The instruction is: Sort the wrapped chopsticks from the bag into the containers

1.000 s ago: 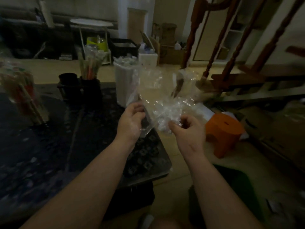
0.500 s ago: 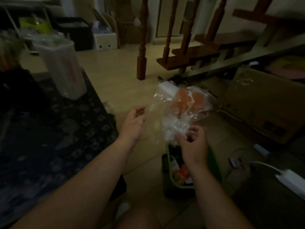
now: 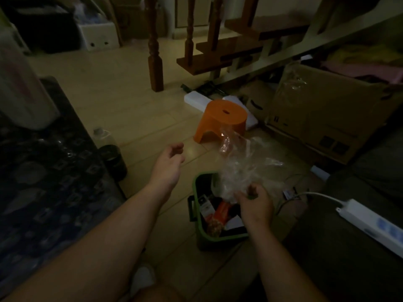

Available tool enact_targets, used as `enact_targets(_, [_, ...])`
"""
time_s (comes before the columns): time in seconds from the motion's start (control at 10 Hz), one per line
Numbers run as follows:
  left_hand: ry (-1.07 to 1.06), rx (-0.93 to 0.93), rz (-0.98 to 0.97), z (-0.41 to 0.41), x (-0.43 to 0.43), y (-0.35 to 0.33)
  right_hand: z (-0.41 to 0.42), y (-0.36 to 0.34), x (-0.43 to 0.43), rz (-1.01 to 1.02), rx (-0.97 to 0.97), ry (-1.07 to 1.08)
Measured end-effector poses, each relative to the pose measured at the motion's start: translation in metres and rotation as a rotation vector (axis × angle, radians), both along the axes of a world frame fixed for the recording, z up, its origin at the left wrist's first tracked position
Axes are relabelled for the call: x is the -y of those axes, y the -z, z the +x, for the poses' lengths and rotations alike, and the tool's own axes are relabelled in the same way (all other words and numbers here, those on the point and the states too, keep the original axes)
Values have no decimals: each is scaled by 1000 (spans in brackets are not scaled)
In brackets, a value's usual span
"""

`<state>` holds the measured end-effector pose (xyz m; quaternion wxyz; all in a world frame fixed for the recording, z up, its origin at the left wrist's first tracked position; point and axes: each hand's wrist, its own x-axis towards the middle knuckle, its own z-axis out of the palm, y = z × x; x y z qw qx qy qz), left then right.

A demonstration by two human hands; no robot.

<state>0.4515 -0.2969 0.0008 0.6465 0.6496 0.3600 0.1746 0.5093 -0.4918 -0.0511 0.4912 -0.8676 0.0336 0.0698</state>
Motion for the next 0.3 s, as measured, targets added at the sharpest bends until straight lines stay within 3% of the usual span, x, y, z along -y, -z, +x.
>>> enact_targets(0.1, [0, -29, 0, 4, 3, 2, 4, 14, 4, -125, -33, -52])
enact_targets(0.2, [18, -53, -5, 5, 5, 7, 5, 22, 9, -259, -299, -205])
enact_targets(0.3, [41, -49, 19, 5, 7, 5, 5, 19, 13, -321, -305, -207])
